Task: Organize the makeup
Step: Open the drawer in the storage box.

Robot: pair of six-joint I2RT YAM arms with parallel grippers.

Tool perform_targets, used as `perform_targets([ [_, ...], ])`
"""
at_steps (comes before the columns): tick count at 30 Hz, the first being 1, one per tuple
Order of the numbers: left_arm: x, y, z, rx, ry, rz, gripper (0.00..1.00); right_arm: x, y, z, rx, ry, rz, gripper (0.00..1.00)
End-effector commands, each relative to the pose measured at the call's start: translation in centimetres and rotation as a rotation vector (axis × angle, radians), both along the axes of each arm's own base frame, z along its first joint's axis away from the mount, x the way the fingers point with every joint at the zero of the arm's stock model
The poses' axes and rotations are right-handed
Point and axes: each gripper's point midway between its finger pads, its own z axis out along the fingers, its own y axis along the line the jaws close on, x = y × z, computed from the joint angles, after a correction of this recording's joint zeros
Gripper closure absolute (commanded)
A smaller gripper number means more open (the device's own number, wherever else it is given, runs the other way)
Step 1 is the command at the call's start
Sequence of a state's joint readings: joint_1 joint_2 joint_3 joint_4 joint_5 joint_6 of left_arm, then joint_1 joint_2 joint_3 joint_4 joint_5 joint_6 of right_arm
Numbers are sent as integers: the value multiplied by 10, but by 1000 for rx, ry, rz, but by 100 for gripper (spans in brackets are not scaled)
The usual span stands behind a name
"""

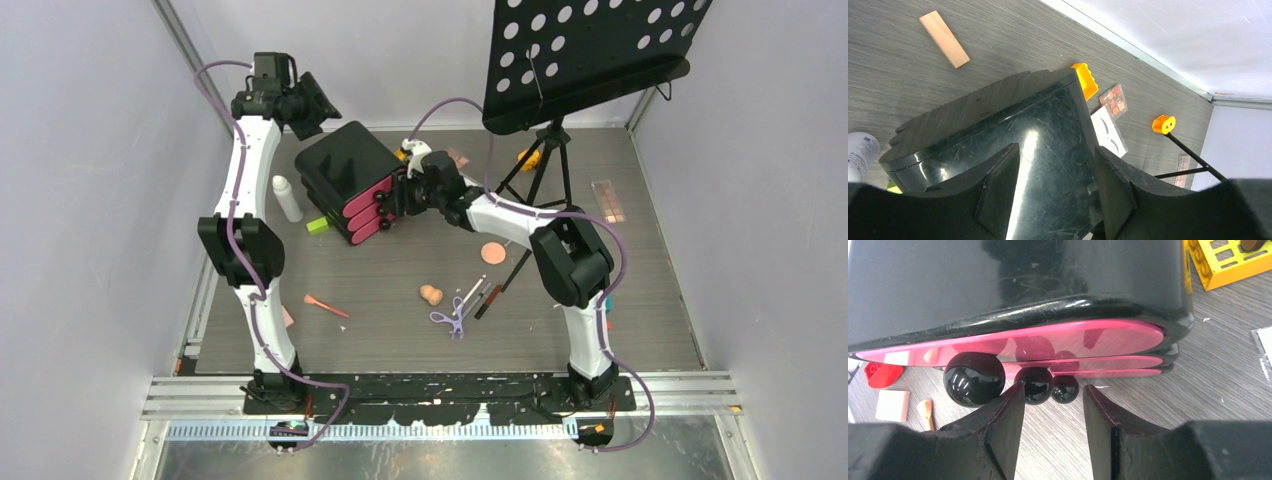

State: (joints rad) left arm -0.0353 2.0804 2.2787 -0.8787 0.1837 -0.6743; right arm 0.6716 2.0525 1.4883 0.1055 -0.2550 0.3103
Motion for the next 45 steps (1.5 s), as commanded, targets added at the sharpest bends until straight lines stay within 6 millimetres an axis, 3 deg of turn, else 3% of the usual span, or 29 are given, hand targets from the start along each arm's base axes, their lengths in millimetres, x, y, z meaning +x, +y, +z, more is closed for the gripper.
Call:
perform_targets([
  [1, -10, 3, 27, -20, -49, -9, 42, -1, 21, 13, 70, -65, 16, 49],
  [13, -8, 6, 21, -26, -37, -10, 42, -18, 23, 11, 128, -35, 38, 45],
  [20, -6, 8, 20, -23, -37, -7, 42, -11, 26, 16, 173, -36, -4, 41],
  [45, -10, 9, 19, -22, -31, -18, 43, 1, 37, 6, 256, 17, -60, 54],
])
